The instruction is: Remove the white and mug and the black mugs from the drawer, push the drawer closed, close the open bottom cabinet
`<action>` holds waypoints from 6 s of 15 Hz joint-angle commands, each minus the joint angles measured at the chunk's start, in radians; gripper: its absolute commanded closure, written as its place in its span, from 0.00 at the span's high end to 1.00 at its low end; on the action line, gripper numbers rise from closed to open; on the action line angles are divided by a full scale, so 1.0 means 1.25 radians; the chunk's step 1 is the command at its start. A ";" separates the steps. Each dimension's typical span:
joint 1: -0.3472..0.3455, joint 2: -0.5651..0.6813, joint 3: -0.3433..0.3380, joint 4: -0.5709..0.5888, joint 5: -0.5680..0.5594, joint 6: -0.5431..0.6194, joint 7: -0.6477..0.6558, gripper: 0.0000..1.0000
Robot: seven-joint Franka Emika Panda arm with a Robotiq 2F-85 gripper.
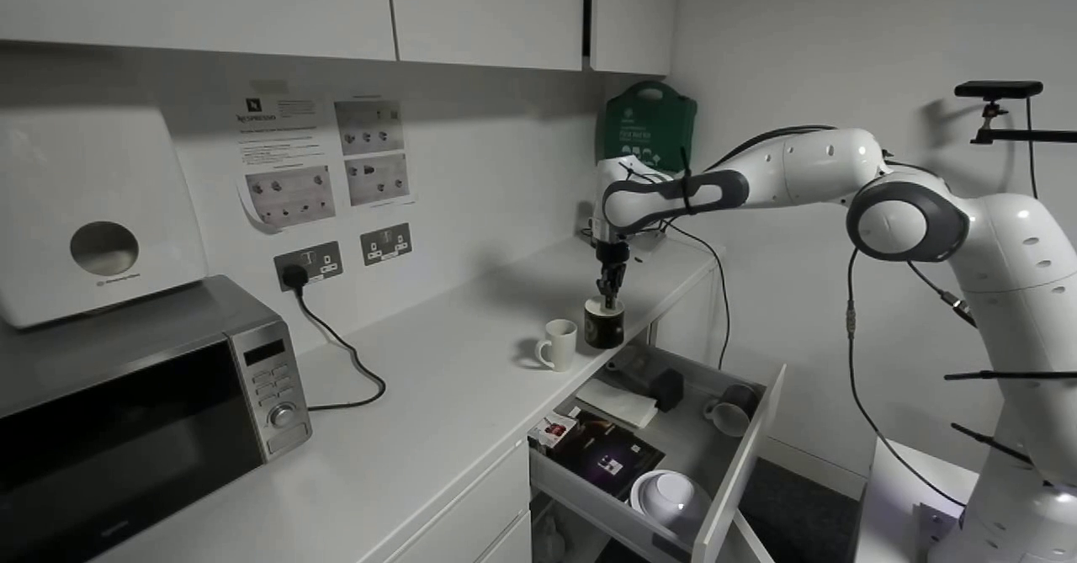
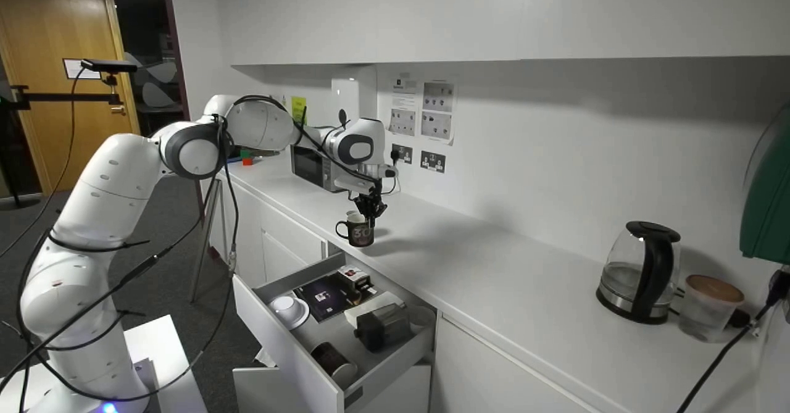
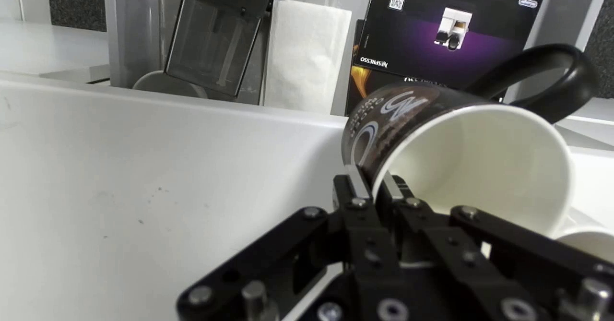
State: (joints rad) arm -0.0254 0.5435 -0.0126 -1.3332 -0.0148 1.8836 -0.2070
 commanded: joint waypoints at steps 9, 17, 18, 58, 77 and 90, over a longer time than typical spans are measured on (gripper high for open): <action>-0.021 0.150 0.012 0.252 -0.008 -0.115 -0.049 0.02; -0.044 0.244 0.016 0.374 -0.002 -0.151 -0.099 0.02; -0.046 0.256 0.017 0.388 -0.001 -0.155 -0.105 0.02; -0.066 0.363 0.029 0.571 0.079 -0.257 -0.074 1.00; -0.052 0.186 0.021 0.229 0.149 -0.091 0.073 1.00; -0.084 -0.103 0.020 -0.142 0.221 0.103 0.067 1.00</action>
State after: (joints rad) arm -0.1132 0.5612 0.0096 -1.3162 0.2260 1.9225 -0.1280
